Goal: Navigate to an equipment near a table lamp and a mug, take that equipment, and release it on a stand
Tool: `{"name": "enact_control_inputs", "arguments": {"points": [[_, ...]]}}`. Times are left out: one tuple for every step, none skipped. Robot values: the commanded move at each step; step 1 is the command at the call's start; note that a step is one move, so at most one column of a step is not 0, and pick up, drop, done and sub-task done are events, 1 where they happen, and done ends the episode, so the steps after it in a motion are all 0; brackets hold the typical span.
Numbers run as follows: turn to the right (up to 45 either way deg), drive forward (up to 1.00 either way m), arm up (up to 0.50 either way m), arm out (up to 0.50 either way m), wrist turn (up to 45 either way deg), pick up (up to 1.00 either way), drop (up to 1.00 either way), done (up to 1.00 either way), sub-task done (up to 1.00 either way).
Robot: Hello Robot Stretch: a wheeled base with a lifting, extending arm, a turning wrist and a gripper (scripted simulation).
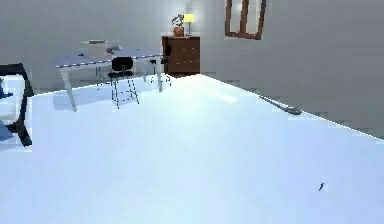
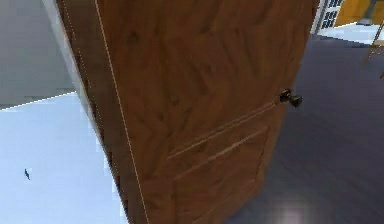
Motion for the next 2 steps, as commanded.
{"name": "enact_control_inputs", "arguments": {"points": [[0.0, 1.00, 0.00, 0.00, 0.0, 0.00, 0.00, 0.00, 0.00], [0.0, 1.00, 0.00, 0.00, 0.0, 0.00, 0.00, 0.00, 0.00]]}}
